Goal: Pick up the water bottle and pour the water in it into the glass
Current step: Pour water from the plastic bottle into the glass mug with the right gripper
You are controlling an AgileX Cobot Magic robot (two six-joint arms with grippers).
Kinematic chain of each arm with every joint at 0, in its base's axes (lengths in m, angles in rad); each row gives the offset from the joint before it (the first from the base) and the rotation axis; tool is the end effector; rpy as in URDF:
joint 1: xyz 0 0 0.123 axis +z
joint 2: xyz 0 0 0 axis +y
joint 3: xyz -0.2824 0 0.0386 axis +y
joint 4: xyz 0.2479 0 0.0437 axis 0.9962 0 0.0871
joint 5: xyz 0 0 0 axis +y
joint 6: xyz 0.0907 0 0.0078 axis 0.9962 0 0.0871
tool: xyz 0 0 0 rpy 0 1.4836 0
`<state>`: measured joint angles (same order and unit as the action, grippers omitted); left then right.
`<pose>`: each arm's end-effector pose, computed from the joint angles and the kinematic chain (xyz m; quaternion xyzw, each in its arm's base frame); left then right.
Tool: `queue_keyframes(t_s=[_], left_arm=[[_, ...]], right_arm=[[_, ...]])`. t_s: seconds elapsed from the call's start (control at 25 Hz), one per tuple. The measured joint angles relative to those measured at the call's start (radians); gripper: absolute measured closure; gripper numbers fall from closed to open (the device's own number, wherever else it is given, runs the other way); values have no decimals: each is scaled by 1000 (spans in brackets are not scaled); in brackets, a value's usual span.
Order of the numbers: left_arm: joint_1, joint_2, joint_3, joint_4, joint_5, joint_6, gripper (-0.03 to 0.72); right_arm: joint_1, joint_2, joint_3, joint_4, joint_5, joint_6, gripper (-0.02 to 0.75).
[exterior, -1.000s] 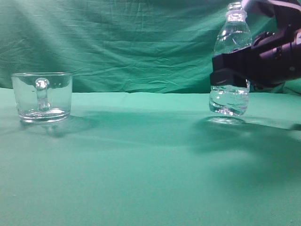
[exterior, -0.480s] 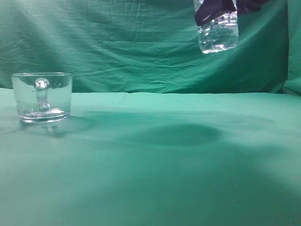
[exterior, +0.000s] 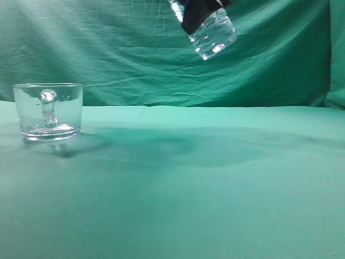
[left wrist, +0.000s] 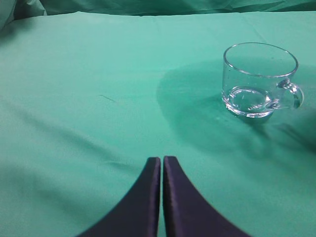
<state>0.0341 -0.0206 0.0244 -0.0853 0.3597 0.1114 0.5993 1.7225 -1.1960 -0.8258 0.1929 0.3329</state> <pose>0.0525 -0.0010 0.1737 0.0080 0.7973 0.0078 0.6035 0.3317 0.2109 0.2608 -0.4221 0.7677 -0.0342 0.4809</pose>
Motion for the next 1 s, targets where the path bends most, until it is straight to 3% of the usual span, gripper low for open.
queue_keyframes(t_s=[0.28,0.64,1.0], left_arm=[[0,0,0,0,0,0,688],[0,0,0,0,0,0,688],[0,0,0,0,0,0,688]], right_arm=[[86,190,-161,-118,91,0,442],[142,357,-324,-180,108,-57,442],[142,403,-349,-430,108,-60,442]])
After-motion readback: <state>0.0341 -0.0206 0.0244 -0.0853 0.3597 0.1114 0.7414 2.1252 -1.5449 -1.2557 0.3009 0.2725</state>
